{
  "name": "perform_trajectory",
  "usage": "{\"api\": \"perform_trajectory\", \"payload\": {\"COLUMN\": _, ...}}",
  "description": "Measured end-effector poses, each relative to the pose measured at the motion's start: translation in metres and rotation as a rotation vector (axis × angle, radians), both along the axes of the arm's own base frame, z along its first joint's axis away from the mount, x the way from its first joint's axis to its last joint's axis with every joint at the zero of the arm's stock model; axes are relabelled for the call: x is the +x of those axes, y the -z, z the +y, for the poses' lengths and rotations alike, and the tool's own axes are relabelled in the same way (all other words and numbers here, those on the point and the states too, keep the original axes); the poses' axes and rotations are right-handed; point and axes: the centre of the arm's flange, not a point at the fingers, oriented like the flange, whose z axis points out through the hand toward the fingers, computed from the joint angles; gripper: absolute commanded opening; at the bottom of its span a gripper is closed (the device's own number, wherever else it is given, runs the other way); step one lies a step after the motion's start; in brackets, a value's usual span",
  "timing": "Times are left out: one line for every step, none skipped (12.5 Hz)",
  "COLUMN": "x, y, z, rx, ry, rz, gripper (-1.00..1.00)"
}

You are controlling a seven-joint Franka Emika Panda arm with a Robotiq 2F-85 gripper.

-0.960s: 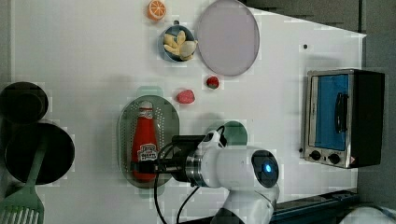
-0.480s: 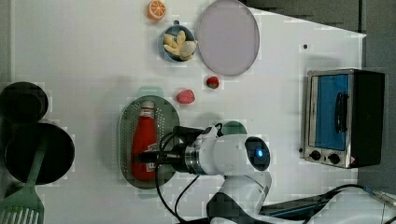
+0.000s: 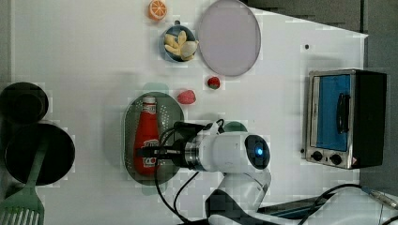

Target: Pick ketchup from strainer and place it on the table

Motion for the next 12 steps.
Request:
{"api": "perform_trajectory", "payload": {"x": -0.003, "y": -0.002, "z": 0.004, "rx": -0.003, "ry": -0.012, "rz": 0.001, "gripper": 0.18}}
{"api": "perform_trajectory", "payload": {"x": -0.006, "y": -0.007, "z": 0.008, "rx": -0.009, "ry": -0.027, "rz": 0.003, "gripper": 0.18}}
{"api": "perform_trajectory", "payload": {"x": -0.009, "y": -0.016, "z": 0.009, "rx": -0.030, "ry": -0.045, "rz": 0.005, "gripper": 0.18}}
{"api": "perform_trajectory", "payload": {"x": -0.010, "y": -0.029, "z": 0.009, "rx": -0.056, "ry": -0.061, "rz": 0.003, "gripper": 0.18}}
{"api": "perform_trajectory", "payload": {"x": -0.009, "y": -0.048, "z": 0.010, "rx": -0.081, "ry": -0.062, "rz": 0.002, "gripper": 0.18}}
{"api": "perform_trajectory", "payload": {"x": -0.008, "y": -0.069, "z": 0.007, "rx": -0.107, "ry": -0.054, "rz": -0.002, "gripper": 0.18}}
{"api": "perform_trajectory", "payload": {"x": -0.005, "y": -0.093, "z": 0.005, "rx": -0.139, "ry": -0.057, "rz": -0.017, "gripper": 0.18}}
{"api": "perform_trajectory", "payload": {"x": 0.001, "y": -0.120, "z": 0.003, "rx": -0.165, "ry": -0.044, "rz": -0.016, "gripper": 0.18}}
{"api": "perform_trajectory", "payload": {"x": 0.009, "y": -0.149, "z": 0.003, "rx": -0.175, "ry": -0.026, "rz": -0.012, "gripper": 0.18}}
{"api": "perform_trajectory", "payload": {"x": 0.020, "y": -0.177, "z": 0.004, "rx": -0.182, "ry": -0.018, "rz": -0.028, "gripper": 0.18}}
{"api": "perform_trajectory", "payload": {"x": 0.031, "y": -0.204, "z": 0.001, "rx": -0.183, "ry": 0.003, "rz": -0.039, "gripper": 0.18}}
{"api": "perform_trajectory", "payload": {"x": 0.044, "y": -0.230, "z": -0.009, "rx": -0.178, "ry": 0.034, "rz": -0.039, "gripper": 0.18}}
